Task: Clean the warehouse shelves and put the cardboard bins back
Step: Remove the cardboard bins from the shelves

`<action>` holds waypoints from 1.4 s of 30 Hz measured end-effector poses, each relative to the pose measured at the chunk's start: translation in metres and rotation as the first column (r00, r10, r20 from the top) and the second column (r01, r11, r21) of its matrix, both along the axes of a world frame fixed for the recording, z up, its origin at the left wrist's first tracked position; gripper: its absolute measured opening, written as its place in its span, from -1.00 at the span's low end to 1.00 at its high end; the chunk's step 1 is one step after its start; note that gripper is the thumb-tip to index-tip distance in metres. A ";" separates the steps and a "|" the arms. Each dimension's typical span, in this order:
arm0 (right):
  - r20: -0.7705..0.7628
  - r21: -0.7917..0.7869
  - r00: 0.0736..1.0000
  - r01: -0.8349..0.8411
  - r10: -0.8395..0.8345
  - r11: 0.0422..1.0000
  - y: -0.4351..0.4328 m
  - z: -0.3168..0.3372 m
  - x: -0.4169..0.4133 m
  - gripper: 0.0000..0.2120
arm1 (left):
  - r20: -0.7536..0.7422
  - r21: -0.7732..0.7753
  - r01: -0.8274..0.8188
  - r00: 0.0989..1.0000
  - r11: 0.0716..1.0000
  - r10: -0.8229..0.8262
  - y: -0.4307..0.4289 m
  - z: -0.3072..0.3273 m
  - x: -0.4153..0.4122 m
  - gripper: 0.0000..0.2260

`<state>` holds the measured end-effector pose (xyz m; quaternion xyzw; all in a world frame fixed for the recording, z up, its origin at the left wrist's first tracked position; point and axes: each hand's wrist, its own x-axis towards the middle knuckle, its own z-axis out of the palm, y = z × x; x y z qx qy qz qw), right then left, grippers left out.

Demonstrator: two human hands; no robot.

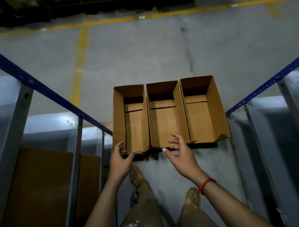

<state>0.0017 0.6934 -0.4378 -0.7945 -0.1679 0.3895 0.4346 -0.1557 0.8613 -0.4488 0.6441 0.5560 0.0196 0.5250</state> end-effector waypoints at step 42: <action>-0.163 -0.560 0.983 -0.022 -0.084 0.828 0.215 -0.515 0.000 -0.37 | -0.649 0.100 0.092 0.761 0.991 -0.006 0.206 -0.472 -0.022 -0.66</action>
